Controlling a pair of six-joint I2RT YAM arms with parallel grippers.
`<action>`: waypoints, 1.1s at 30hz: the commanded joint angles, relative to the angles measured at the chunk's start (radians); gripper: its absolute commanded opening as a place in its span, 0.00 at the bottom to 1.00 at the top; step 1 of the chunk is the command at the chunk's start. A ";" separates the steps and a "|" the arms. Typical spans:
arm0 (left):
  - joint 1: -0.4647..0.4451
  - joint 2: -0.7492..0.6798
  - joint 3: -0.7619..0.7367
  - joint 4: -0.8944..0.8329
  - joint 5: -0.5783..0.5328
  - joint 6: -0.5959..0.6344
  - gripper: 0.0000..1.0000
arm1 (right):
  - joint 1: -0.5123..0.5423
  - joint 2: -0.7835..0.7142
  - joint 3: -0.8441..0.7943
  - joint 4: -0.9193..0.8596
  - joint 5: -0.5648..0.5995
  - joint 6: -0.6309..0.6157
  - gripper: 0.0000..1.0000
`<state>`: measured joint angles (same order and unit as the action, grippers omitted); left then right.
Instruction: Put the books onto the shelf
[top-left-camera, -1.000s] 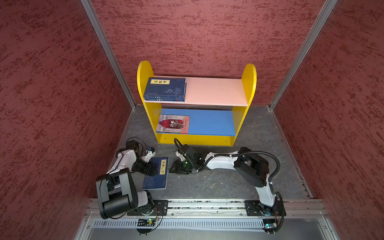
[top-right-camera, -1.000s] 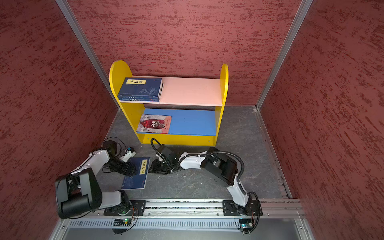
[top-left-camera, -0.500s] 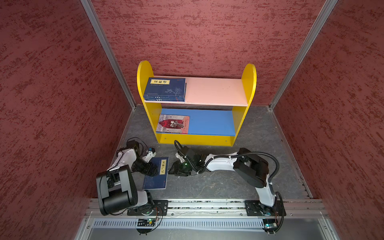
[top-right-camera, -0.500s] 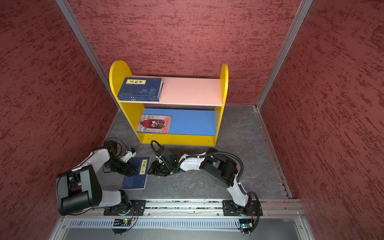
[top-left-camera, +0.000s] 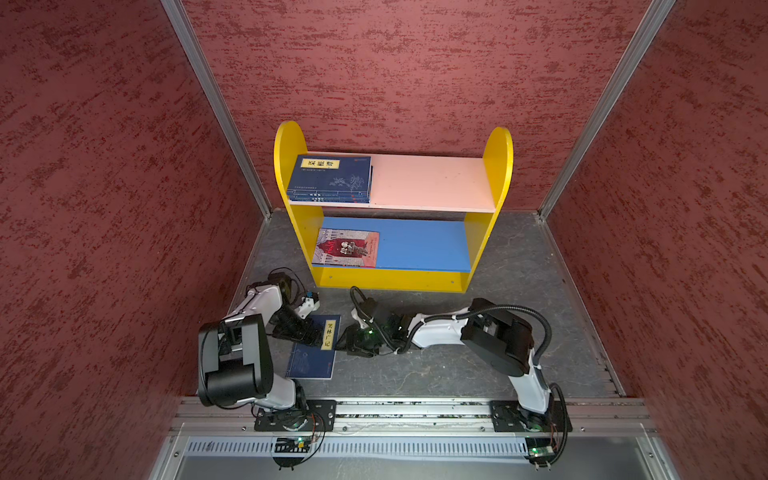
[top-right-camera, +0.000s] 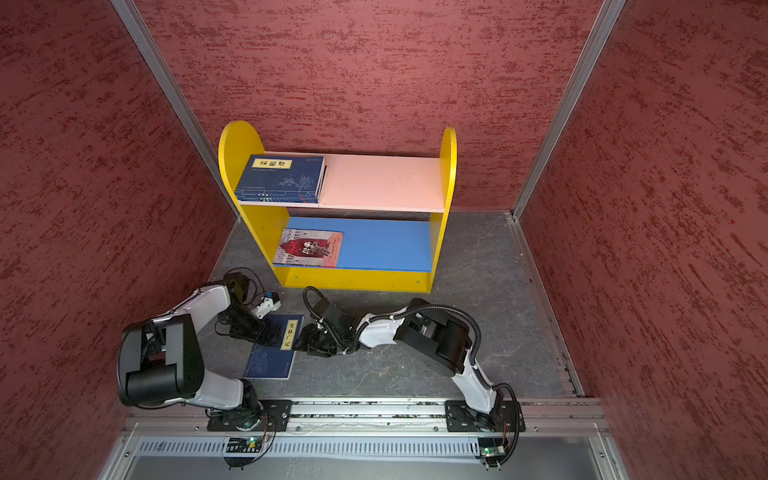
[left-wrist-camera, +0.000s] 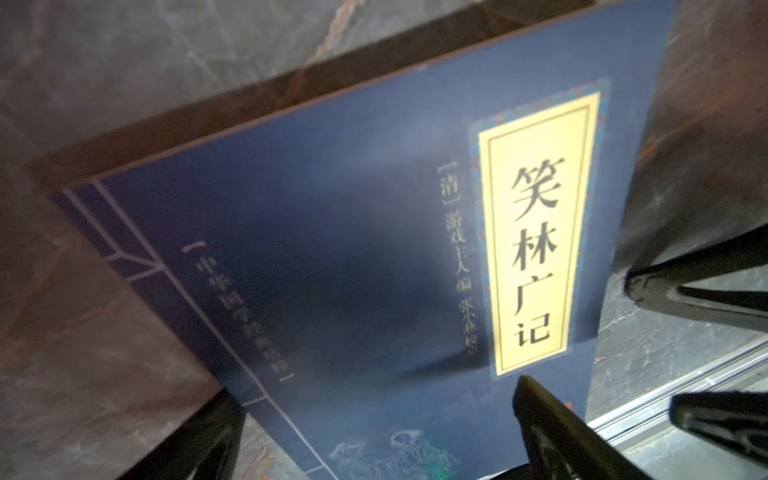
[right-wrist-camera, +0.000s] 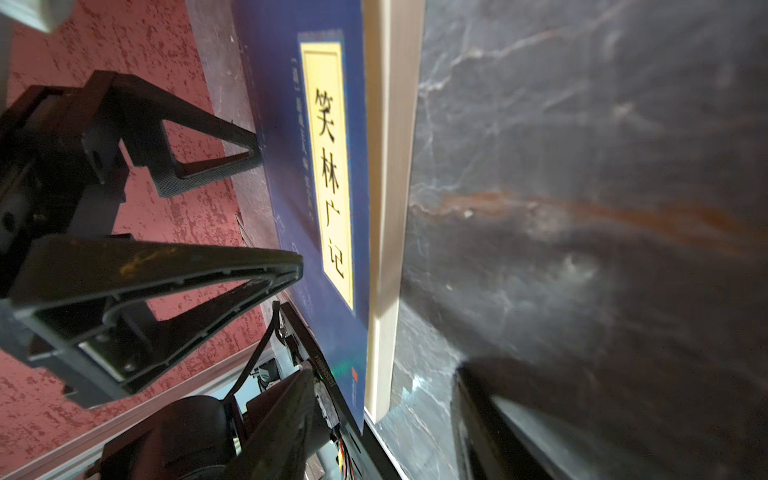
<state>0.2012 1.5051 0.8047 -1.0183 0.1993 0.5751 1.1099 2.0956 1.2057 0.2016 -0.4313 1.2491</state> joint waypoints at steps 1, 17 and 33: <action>-0.023 0.043 0.006 -0.011 0.028 -0.068 0.94 | 0.011 0.003 -0.029 0.016 0.076 0.049 0.55; -0.017 -0.022 0.005 -0.076 0.225 0.051 0.93 | 0.045 0.066 -0.018 0.060 0.203 0.202 0.56; 0.033 -0.028 0.051 -0.158 0.452 0.190 0.75 | 0.027 0.032 -0.080 0.116 0.310 0.239 0.55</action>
<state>0.2379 1.4719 0.8551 -1.0668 0.5041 0.7219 1.1492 2.1048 1.1629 0.3443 -0.2337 1.4731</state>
